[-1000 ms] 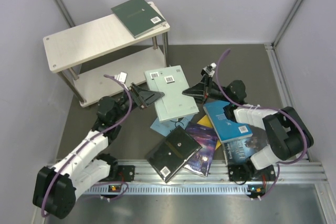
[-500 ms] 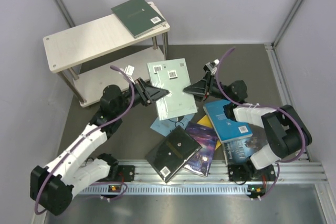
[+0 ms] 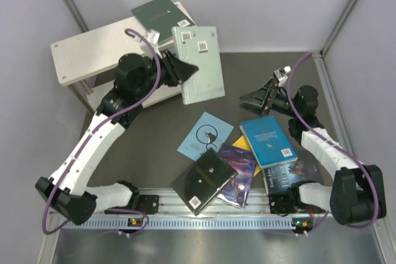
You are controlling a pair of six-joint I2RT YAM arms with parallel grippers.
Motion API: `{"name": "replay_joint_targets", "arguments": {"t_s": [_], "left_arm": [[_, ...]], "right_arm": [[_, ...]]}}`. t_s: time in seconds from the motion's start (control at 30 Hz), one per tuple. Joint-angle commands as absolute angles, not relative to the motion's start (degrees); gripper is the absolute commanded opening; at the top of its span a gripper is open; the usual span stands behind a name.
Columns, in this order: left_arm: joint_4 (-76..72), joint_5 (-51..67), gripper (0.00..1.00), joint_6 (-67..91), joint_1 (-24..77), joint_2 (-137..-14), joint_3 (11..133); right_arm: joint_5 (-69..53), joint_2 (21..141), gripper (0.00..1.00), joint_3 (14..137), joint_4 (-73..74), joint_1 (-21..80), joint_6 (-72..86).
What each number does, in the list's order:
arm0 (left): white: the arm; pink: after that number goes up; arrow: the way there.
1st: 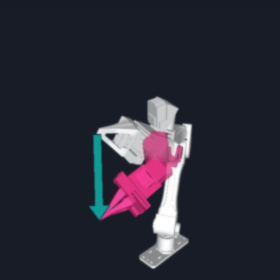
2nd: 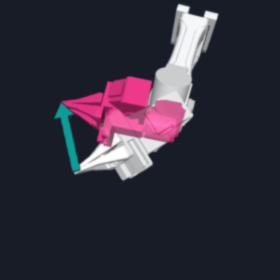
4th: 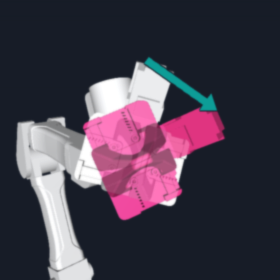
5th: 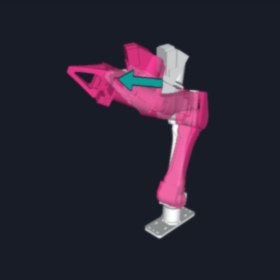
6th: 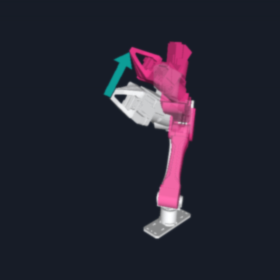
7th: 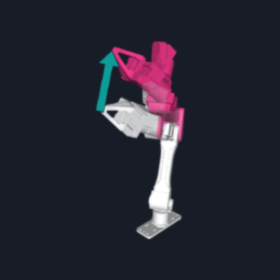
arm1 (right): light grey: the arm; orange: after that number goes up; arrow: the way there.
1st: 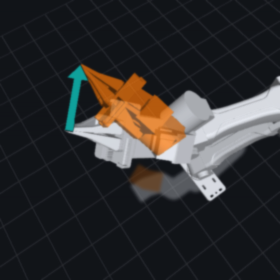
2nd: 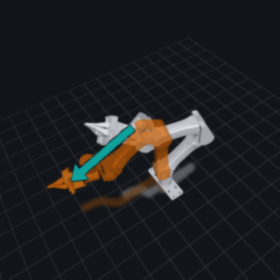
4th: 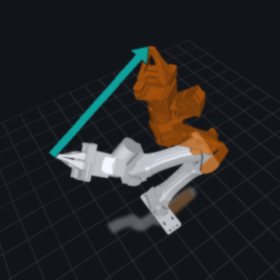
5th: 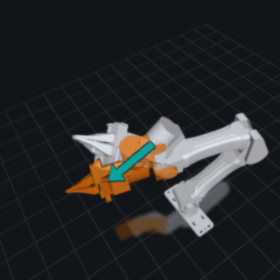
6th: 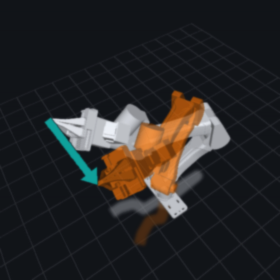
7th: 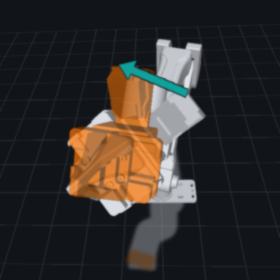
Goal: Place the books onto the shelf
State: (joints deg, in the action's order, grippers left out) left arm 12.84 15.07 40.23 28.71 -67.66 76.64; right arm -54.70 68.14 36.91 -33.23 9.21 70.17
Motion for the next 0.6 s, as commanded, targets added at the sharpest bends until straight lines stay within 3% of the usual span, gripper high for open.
{"name": "replay_joint_targets", "arguments": {"t_s": [0.0, 0.27, 0.43, 0.57], "left_arm": [[7.1, 13.6, 0.00, 35.3, 27.3, -72.1, 87.8], [1.1, 22.2, 0.00, 46.9, 10.7, -88.0, 107.9], [4.6, 22.3, 0.00, 50.1, 6.3, -99.6, 122.7], [6.2, 22.6, 0.00, 51.8, 5.0, -103.9, 125.5]], "right_arm": [[-53.7, 65.2, 0.97, 39.8, -18.5, 8.4, 58.8], [-53.9, 65.5, 0.96, 38.1, -19.9, 8.4, 59.2], [-54.0, 66.4, 0.96, 37.6, -20.5, 8.4, 59.2], [-53.9, 67.0, 0.96, 37.4, -20.7, 8.4, 58.6]]}}
